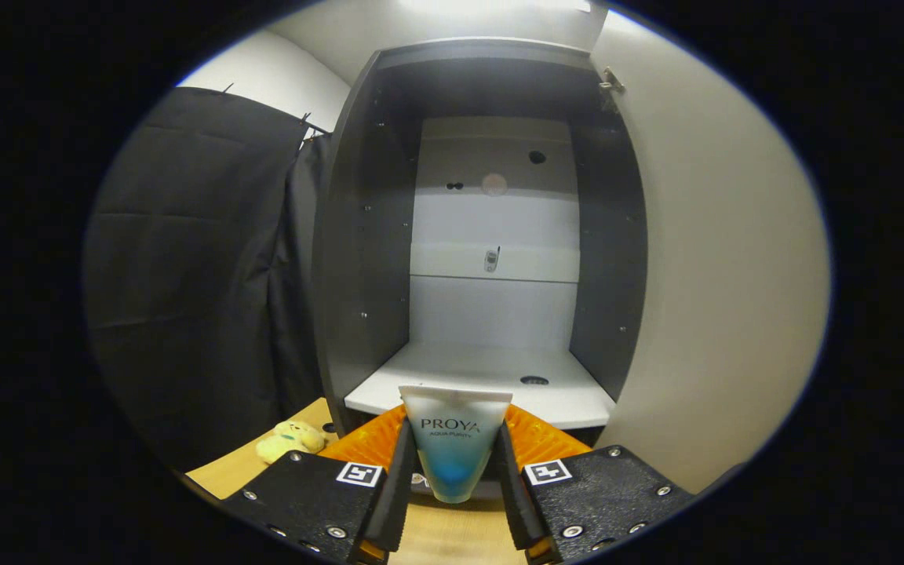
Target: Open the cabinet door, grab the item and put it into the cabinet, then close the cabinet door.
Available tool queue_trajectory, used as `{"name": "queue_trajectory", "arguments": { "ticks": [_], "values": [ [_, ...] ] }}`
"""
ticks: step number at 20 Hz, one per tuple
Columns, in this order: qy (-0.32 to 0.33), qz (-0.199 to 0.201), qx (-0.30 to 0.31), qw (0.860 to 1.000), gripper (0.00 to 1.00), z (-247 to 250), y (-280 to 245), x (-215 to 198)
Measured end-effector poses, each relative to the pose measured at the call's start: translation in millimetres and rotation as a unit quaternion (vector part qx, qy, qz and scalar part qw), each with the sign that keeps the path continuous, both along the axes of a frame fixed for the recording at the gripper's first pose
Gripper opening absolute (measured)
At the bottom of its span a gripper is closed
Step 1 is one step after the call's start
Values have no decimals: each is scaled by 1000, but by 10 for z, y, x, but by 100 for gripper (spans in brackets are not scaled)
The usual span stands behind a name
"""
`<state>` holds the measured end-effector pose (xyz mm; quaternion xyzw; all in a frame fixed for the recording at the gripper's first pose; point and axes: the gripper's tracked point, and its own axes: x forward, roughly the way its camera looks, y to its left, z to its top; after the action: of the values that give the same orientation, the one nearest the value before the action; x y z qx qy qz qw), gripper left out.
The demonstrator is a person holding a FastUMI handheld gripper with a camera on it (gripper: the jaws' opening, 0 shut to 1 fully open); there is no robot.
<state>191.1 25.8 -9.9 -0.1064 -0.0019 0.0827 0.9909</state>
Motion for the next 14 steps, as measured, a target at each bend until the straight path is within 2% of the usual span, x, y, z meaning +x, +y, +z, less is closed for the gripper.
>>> {"name": "queue_trajectory", "arguments": {
  "ticks": [4, 8, 14],
  "values": [
    [-5, 12, -17, 1000, 52, 217, 153, 433],
    [6, 5, -9, 1000, 52, 287, 214, 926],
    [-24, -11, -30, 999, 52, 522, 167, 1532]
  ]
}}
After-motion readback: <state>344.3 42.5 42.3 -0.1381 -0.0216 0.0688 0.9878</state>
